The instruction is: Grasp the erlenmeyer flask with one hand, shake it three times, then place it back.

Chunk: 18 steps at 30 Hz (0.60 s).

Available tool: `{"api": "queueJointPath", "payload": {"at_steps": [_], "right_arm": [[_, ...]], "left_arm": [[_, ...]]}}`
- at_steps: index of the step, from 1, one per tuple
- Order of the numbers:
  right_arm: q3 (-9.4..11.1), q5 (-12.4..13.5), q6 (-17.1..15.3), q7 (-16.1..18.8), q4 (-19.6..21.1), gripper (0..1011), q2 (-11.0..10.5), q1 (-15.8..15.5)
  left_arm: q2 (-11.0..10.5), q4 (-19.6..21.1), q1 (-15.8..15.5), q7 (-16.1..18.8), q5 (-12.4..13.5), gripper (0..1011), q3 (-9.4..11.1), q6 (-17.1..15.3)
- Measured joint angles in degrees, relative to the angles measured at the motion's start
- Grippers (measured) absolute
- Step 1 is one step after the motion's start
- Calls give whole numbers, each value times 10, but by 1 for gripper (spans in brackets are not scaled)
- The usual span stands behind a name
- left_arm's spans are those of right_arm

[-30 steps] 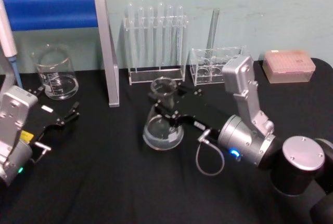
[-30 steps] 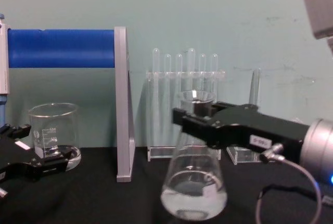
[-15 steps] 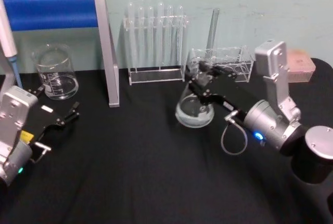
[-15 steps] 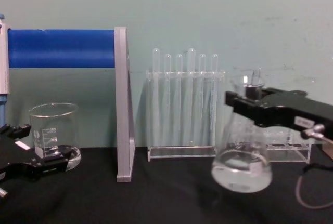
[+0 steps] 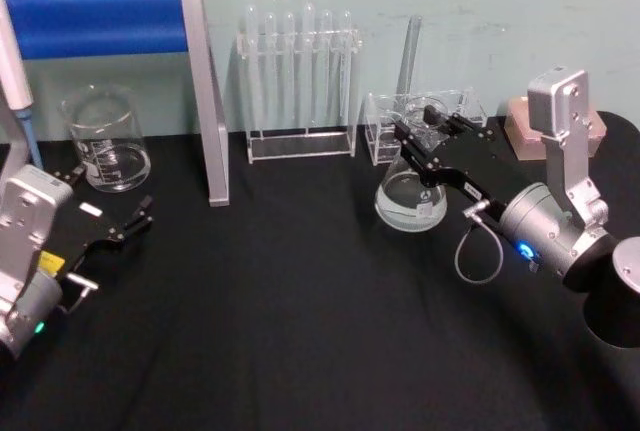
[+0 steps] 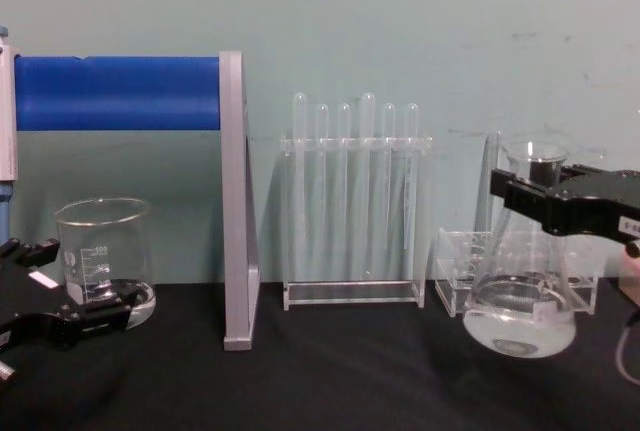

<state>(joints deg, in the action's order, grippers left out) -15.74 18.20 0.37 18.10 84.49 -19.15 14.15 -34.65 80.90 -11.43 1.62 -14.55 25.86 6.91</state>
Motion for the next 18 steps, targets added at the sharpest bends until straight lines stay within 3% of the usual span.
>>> {"api": "queueJointPath", "payload": {"at_steps": [11,18], "right_arm": [[9,-4,-1,0,-2,449,6,-3],[-1,-4,-2,15,5,449,10,-6]], "left_arm": [[0,0,0,0,0,1001,0,0],[0,0,0,0,0,1001,0,0]]}}
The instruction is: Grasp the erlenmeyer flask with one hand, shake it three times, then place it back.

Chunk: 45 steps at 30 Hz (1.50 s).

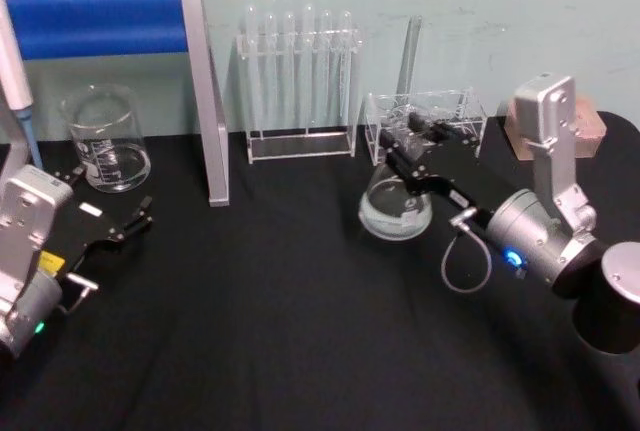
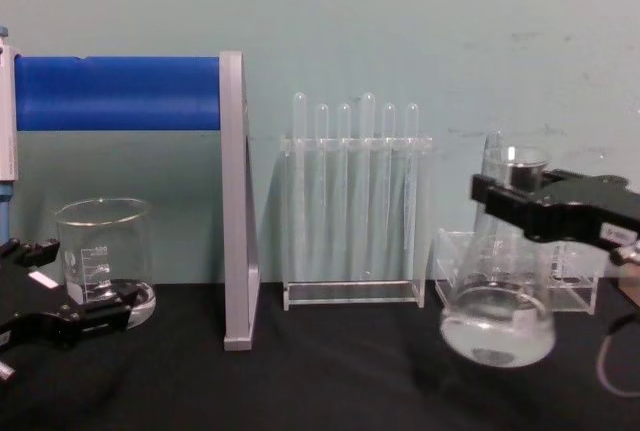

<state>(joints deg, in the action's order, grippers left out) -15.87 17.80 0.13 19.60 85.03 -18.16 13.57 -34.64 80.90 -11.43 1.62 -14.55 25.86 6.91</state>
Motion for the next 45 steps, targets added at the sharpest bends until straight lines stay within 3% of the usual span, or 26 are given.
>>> {"api": "queueJointPath", "payload": {"at_steps": [16,45], "right_arm": [[-46,7,-3,31,9,449,8,1],[-69,11,52,47,-82,449,36,23]], "left_arm": [[0,0,0,0,0,1001,0,0],[0,0,0,0,0,1001,0,0]]}}
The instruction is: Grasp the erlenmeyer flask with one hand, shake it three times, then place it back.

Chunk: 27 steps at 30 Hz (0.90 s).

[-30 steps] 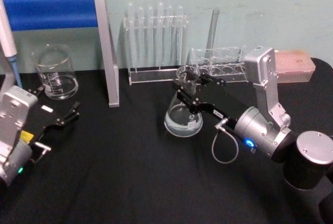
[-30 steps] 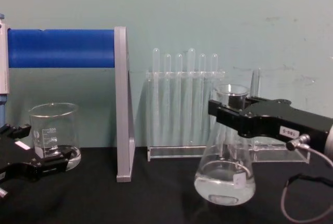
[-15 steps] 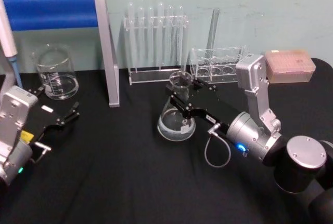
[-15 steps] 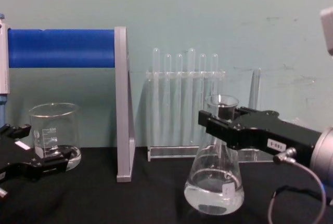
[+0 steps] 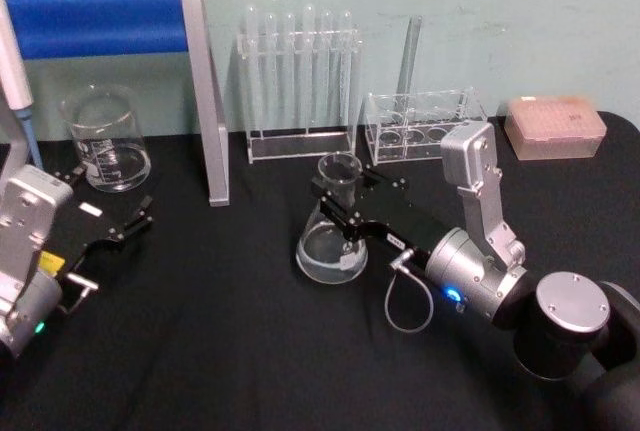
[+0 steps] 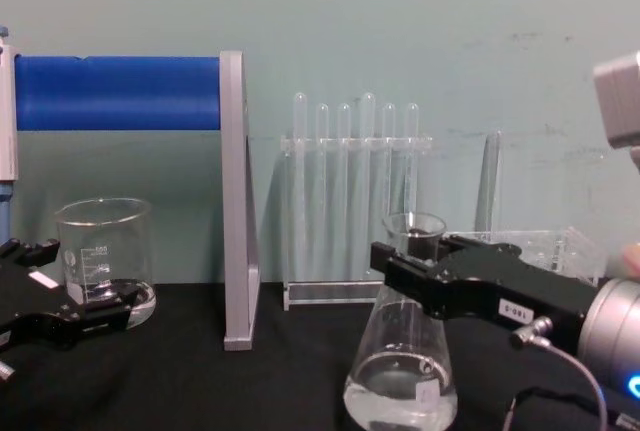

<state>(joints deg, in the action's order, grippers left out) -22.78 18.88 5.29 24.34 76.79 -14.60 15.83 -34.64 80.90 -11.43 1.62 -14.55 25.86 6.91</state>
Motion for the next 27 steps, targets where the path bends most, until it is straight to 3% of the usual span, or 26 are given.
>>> {"api": "queueJointPath", "payload": {"at_steps": [27], "right_arm": [[-5,-2,-3,2,-18,449,5,1]], "left_arm": [[0,0,0,0,0,1001,0,0]]}}
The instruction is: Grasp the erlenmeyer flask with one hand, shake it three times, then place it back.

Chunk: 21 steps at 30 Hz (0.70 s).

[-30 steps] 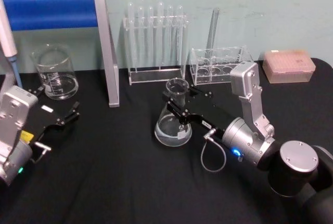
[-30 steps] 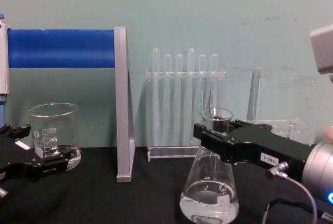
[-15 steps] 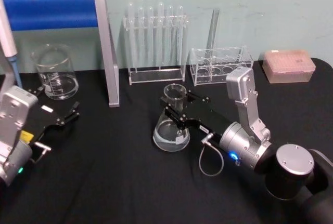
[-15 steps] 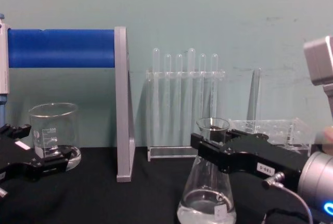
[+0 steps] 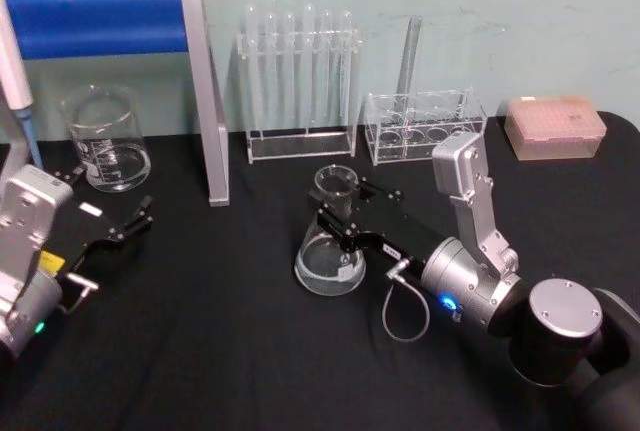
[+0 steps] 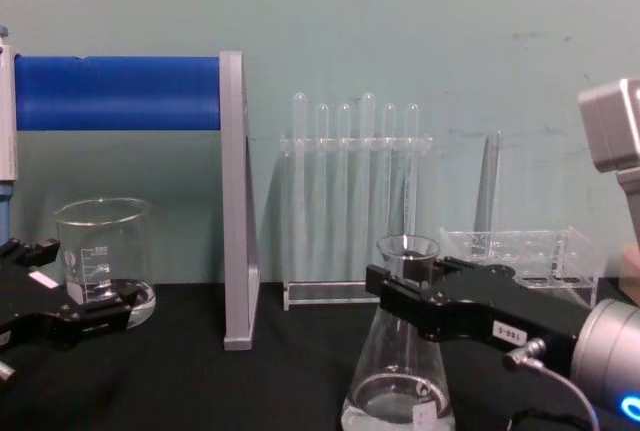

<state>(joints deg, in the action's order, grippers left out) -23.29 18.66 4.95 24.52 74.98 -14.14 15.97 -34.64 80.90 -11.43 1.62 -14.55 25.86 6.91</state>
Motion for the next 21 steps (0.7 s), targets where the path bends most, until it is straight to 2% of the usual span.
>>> {"api": "queueJointPath", "payload": {"at_steps": [21], "right_arm": [[-2,-2,-3,1,-2,466,-1,1]], "left_arm": [[0,0,0,0,0,1001,0,0]]}}
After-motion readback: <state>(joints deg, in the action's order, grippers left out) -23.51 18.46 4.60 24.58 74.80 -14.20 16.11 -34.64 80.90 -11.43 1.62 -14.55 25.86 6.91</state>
